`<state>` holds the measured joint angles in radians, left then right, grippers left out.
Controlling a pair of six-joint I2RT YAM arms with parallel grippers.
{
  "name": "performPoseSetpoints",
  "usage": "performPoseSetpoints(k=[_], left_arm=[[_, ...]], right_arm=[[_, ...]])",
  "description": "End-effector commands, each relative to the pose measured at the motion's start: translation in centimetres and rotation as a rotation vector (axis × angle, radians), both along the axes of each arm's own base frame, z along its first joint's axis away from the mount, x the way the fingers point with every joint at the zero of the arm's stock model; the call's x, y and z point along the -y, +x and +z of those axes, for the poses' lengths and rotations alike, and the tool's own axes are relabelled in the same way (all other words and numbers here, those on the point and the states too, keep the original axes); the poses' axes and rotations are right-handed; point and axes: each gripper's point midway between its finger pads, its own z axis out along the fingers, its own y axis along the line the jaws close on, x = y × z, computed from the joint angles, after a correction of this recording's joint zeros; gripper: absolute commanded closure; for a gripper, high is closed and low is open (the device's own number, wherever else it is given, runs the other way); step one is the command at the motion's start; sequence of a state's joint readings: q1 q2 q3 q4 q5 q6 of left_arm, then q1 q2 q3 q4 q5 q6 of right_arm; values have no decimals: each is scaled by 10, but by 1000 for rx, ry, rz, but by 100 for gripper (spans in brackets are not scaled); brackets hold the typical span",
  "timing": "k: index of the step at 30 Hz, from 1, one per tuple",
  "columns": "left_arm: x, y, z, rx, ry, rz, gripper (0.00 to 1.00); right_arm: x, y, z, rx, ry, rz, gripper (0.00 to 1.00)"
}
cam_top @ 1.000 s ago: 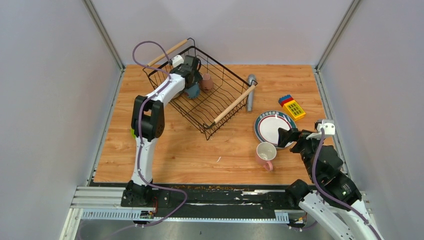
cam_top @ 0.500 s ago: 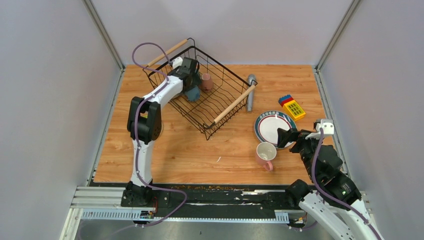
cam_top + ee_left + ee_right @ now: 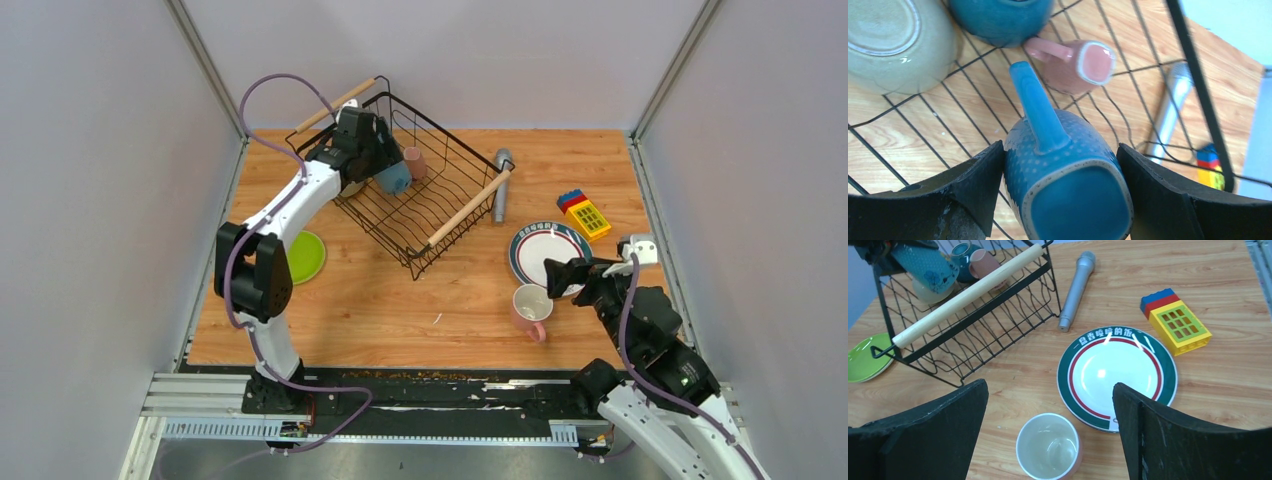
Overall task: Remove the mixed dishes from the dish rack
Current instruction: Pick up the cup from the dish rack.
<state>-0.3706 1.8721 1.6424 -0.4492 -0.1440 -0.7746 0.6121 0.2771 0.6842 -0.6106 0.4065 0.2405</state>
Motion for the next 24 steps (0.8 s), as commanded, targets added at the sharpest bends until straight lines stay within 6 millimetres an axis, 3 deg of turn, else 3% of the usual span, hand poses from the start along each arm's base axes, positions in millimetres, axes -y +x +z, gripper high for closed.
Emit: performPoseSetpoints(k=[1,4,5,6,8,13,14,24], left_arm=[[23,-9,88,232,-132,-149,95],[29,-26,97,246,-161,-214,95],[33,-34,110,272,-186,-250,95],[34,-39,109,268,-197,-264,95],[38,-57,129,310,-247,-312,95],[48,-95,148,357,-384,-404,95],[49,-106,160,380,-406,-429,95],[52,-175,205,508,-583,-542,95]], right_arm=[[-25,1,17,16,75,106,4],[-44,-1,23,-1,142,179,4],[-52,-2,28,4,179,211,4],[-60,-3,32,5,206,246,4],[-77,-3,41,12,254,318,4],[-119,-6,69,34,360,513,4],[-126,-7,74,39,380,547,4],[-180,-8,117,91,588,820,5]])
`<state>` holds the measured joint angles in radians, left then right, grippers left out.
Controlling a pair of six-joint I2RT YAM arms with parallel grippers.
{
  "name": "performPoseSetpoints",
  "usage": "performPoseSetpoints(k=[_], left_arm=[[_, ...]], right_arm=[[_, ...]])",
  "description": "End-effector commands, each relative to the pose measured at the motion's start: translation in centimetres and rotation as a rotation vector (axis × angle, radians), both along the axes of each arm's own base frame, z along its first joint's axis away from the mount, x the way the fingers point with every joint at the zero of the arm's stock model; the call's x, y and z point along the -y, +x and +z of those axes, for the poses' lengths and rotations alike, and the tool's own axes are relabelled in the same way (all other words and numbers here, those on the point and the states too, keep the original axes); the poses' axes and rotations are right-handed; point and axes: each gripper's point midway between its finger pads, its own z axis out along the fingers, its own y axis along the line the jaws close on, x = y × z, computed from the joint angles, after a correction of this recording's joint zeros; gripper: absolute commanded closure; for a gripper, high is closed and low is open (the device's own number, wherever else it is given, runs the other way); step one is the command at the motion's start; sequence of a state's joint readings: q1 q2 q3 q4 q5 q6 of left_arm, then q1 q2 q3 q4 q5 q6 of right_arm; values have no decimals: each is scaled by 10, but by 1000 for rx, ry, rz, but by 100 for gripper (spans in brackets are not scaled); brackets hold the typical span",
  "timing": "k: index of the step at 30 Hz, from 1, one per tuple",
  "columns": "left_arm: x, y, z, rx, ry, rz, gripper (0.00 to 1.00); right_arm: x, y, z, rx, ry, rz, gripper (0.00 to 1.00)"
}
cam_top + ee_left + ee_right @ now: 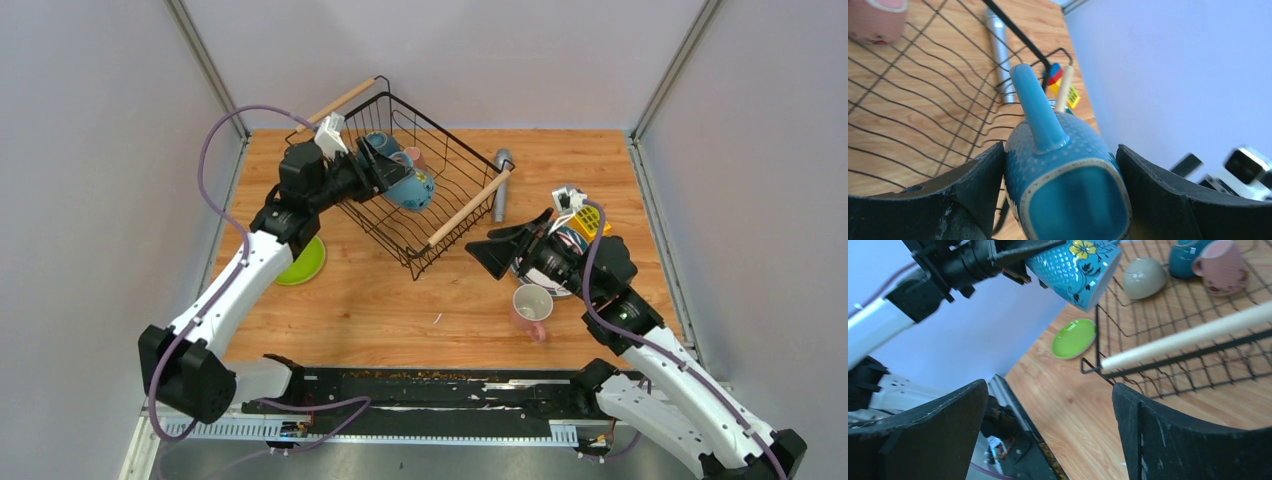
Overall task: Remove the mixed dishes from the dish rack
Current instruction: Pick up the cup from the dish rack.
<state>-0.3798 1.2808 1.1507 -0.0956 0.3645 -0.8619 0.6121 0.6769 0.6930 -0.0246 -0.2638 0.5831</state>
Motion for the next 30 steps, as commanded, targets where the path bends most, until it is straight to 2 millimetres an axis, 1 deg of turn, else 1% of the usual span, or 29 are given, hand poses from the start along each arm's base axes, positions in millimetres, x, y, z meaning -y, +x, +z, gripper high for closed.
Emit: performPoseSetpoints(k=[1,2,3,4,6,7,8,11,12,15,17,21,26,28,30], left_arm=[[11,-38,73,189,-184,-102,95],[11,-46,81,215,-200,-112,95],[12,-54,82,215,-214,-125,95],[13,-59,86,232,-228,-134,95],[16,-70,86,225,-265,-158,95],[17,-78,90,233,-280,-173,95],[18,-81,89,228,-300,-180,95],[24,-99,96,245,-349,-219,95],[26,-103,96,241,-367,-230,95],[28,-115,103,254,-405,-250,95],[30,-120,105,265,-412,-256,95],[33,-125,104,277,-424,-263,95],[36,-128,102,287,-430,-279,95],[36,-128,101,295,-434,-278,95],[35,-128,100,309,-430,-271,95]], right_arm=[[-21,-16,63,124,216,163,5],[-23,-15,66,131,235,176,5],[-26,-14,69,135,249,187,5],[-29,-11,69,133,259,197,5],[-35,-9,72,139,280,220,6],[-37,-8,74,143,291,231,7],[-40,-8,75,145,300,246,7],[-46,-5,79,149,332,278,10],[-49,-3,79,143,340,286,11],[-55,-1,81,136,365,322,14],[-59,-3,83,138,389,355,20],[-65,-5,84,135,414,413,35],[-68,-10,86,145,443,468,68],[-69,-12,86,151,446,479,84],[-67,-15,88,169,446,484,97]])
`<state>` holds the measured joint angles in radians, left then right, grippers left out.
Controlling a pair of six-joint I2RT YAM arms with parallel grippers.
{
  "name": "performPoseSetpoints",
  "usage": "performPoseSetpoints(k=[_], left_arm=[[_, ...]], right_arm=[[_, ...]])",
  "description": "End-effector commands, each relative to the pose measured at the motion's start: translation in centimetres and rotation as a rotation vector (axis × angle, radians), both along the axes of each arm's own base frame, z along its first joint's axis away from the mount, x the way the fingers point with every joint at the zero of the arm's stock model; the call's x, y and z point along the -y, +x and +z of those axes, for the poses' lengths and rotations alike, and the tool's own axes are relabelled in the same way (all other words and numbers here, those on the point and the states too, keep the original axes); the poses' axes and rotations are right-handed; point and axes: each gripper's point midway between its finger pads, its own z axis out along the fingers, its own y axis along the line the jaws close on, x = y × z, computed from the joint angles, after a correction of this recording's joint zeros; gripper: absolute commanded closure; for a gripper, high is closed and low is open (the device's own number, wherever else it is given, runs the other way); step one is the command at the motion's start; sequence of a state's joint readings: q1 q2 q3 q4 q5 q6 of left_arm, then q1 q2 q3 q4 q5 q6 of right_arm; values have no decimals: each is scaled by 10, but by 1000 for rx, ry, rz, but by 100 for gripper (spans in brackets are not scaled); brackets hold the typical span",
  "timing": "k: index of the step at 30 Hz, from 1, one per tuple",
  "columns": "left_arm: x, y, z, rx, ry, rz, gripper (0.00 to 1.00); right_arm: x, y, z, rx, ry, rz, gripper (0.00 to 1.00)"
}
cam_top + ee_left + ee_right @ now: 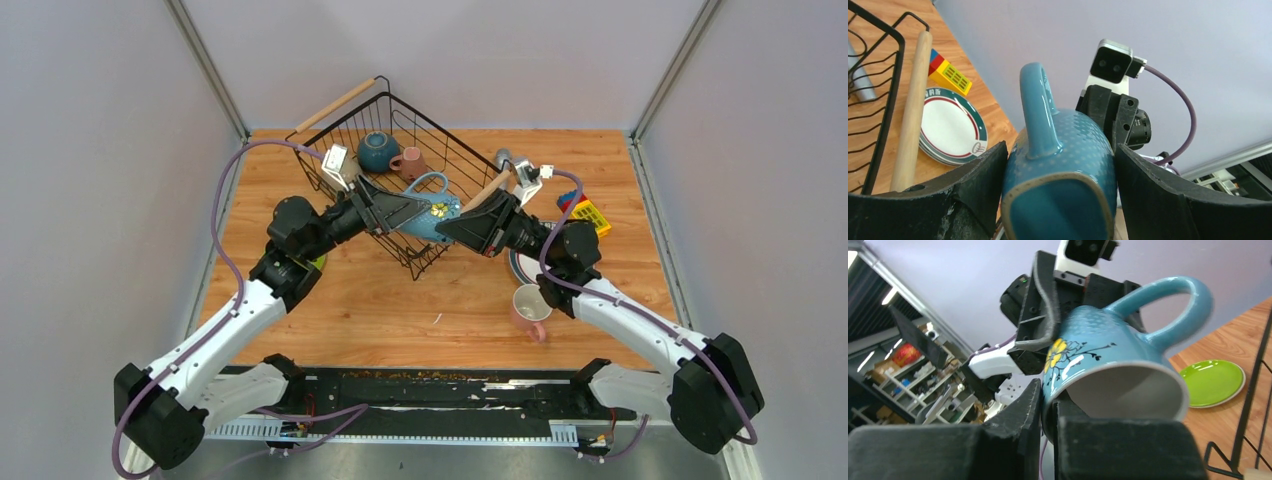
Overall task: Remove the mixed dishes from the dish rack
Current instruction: Pick up the cup from the dish rack, then place the cup at the center of the board.
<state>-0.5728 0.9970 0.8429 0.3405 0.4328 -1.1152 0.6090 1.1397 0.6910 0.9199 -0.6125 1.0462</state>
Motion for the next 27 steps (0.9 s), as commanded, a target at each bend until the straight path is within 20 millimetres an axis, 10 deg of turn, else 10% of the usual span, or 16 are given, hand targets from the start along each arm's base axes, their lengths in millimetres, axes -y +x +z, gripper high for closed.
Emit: performPoseSetpoints(k=[1,13,27], left_arm=[[-6,-12,36,125,-87,5,93],[-21,-4,3,114,54,118,5],[-115,-4,-62,127,643,455,0]], right_arm=[[7,-14,25,124,63,17,100],[20,-23,25,159,-40,-65,100],[55,-23,-25,51,-473,-258,100]])
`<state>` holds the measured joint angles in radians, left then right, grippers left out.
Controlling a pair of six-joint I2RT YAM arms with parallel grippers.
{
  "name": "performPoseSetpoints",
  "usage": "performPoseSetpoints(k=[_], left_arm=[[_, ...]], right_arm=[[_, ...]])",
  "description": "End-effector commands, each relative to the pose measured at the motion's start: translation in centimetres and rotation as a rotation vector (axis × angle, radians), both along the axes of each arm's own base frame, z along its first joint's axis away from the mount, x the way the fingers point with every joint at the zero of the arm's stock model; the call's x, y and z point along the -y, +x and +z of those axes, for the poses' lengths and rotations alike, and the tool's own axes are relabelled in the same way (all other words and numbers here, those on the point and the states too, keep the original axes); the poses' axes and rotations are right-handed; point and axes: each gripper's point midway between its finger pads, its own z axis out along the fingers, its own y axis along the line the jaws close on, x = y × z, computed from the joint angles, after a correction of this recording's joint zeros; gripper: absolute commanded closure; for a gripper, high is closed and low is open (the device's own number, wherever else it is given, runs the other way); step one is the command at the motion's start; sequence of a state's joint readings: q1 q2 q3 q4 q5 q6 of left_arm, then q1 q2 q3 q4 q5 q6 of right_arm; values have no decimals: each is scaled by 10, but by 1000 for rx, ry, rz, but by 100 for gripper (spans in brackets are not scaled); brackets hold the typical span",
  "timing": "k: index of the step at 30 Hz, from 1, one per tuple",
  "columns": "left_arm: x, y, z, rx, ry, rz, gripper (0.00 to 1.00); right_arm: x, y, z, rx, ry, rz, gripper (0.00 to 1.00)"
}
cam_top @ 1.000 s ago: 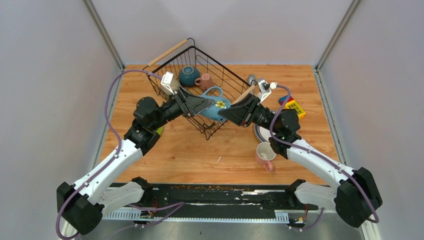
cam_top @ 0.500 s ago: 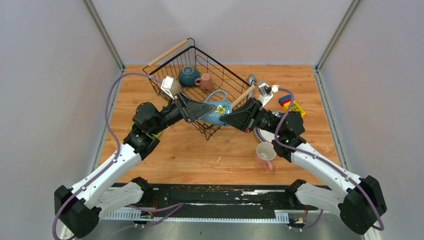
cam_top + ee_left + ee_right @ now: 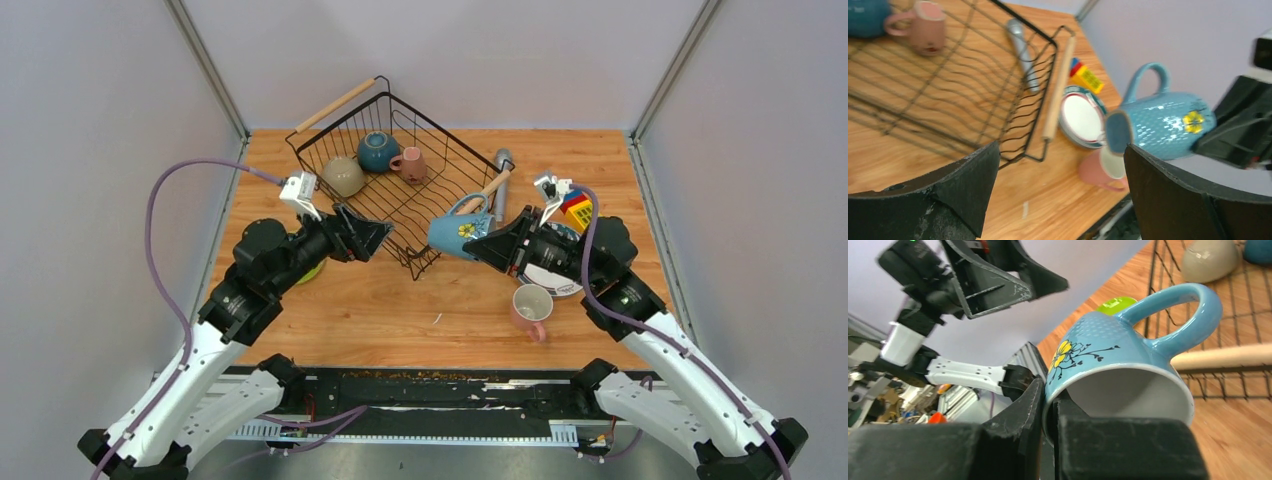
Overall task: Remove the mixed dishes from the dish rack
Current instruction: Place the cup at the center of the board.
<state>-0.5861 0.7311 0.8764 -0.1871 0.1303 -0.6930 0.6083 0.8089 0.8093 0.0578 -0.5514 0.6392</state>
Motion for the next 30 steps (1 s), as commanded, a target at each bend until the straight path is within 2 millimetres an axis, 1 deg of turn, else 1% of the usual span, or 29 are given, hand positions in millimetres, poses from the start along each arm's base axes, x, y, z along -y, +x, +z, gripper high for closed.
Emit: performPoseSetpoints(k=[1,2,3,4,6,12,17,22,25,30], left_arm=[[-51,5,-27,0,290,183,0],[-62,6,-35,-20,335,228,0],[-68,5,-36,-10,369,245,0],[-79,6,-42,-19,420,281,0],[-94,5,-48,-20,482,330,0],[-127,3,-65,-25,606,444,0],[-143,5,-76,-37,659,518,0],[-150,5,-87,-50,688,548,0],[-151,6,-87,-49,690,558,0],[-153,7,-87,-51,694,571,0]], right_arm=[[19,3,-4,5,-154,-104,100],[21,3,-16,-38,-203,-110,100],[21,4,-18,-57,-223,-114,100],[22,2,-27,-96,-263,-112,100],[25,4,-39,-141,-324,-143,100],[36,13,-76,-244,-503,-252,100],[39,22,-111,-314,-637,-306,100],[38,32,-144,-349,-752,-351,100],[38,38,-163,-369,-819,-375,100],[35,44,-188,-392,-909,-387,100]])
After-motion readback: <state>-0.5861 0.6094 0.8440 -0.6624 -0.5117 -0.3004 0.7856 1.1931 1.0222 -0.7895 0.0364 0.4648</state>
